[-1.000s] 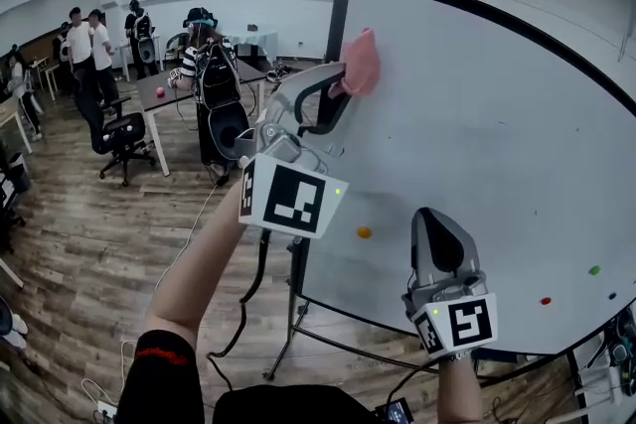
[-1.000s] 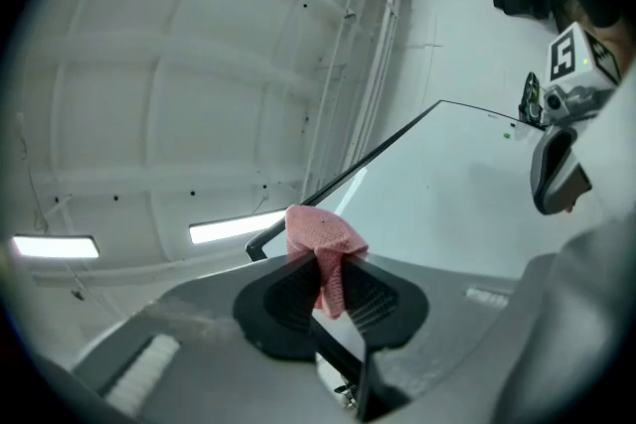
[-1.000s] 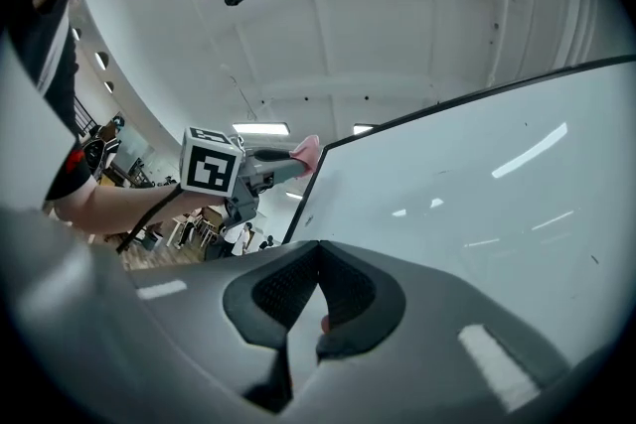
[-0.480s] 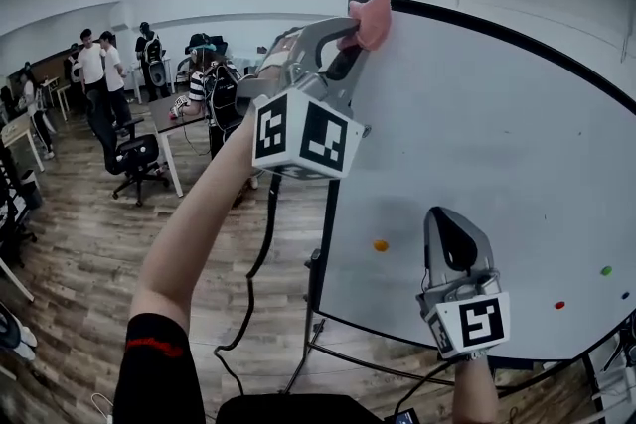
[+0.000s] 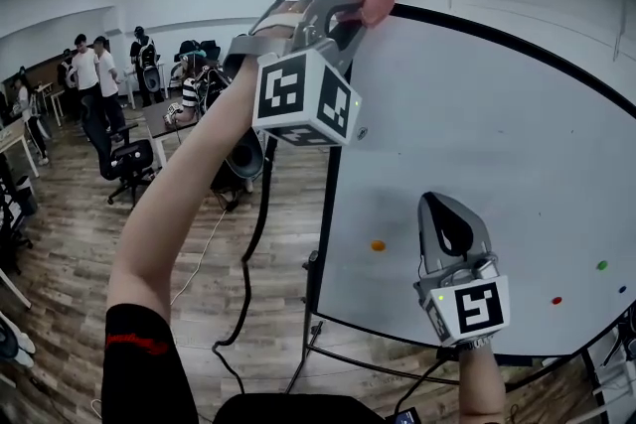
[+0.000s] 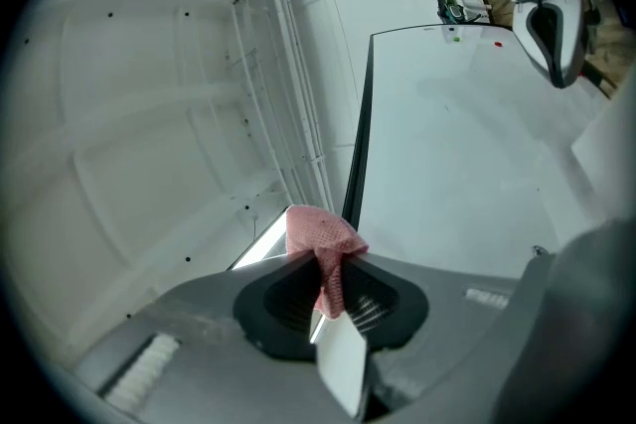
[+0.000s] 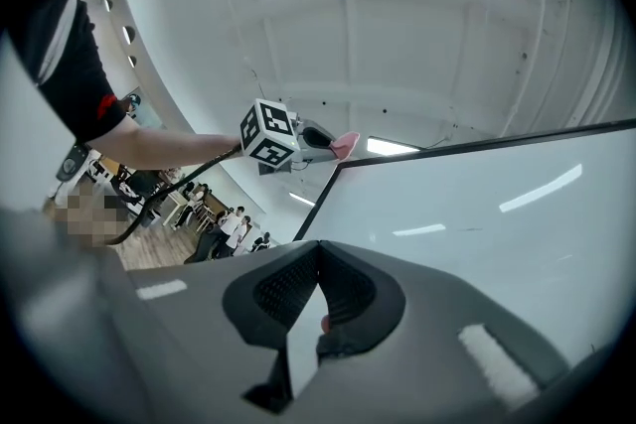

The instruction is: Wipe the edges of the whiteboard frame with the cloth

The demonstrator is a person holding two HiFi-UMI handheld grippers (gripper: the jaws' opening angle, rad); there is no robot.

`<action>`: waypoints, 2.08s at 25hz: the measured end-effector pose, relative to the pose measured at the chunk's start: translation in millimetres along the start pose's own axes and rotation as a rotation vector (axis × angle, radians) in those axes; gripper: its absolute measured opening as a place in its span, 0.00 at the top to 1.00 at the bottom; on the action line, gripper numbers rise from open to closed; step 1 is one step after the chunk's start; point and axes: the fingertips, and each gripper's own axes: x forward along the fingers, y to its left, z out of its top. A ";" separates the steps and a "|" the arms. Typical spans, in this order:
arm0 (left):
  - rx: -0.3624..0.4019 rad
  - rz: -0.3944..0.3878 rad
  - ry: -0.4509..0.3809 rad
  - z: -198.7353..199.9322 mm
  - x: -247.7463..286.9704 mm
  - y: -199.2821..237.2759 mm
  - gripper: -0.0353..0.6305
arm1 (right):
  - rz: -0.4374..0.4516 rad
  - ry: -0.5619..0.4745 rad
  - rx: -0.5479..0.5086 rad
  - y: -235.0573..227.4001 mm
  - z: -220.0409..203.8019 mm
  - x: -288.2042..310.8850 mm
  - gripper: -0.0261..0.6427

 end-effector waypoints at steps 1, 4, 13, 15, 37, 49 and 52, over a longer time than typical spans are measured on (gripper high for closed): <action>0.016 -0.008 0.013 -2.2 1.7 -1.2 0.88 | 0.002 -0.001 -0.007 -0.2 2.6 1.6 0.96; 0.107 -0.028 0.050 -7.5 7.2 -7.5 0.88 | 0.004 -0.005 -0.015 -1.9 8.9 4.0 0.96; 0.270 -0.062 0.103 -20.9 10.8 -17.8 0.88 | 0.013 0.014 -0.034 10.1 6.8 8.5 0.96; 0.302 -0.072 0.109 -21.0 13.8 -17.6 0.88 | 0.006 0.022 -0.035 8.2 8.1 9.7 0.96; 0.423 -0.067 0.210 -26.7 22.8 -17.8 0.88 | -0.061 -0.097 -0.038 -41.0 88.0 52.0 0.96; 0.442 -0.079 0.235 -9.0 26.7 -22.1 0.88 | -0.051 -0.102 -0.032 -63.0 85.4 39.1 0.96; 0.445 -0.084 0.238 -6.7 27.0 -25.2 0.88 | -0.051 -0.101 -0.019 -68.3 83.2 37.8 0.96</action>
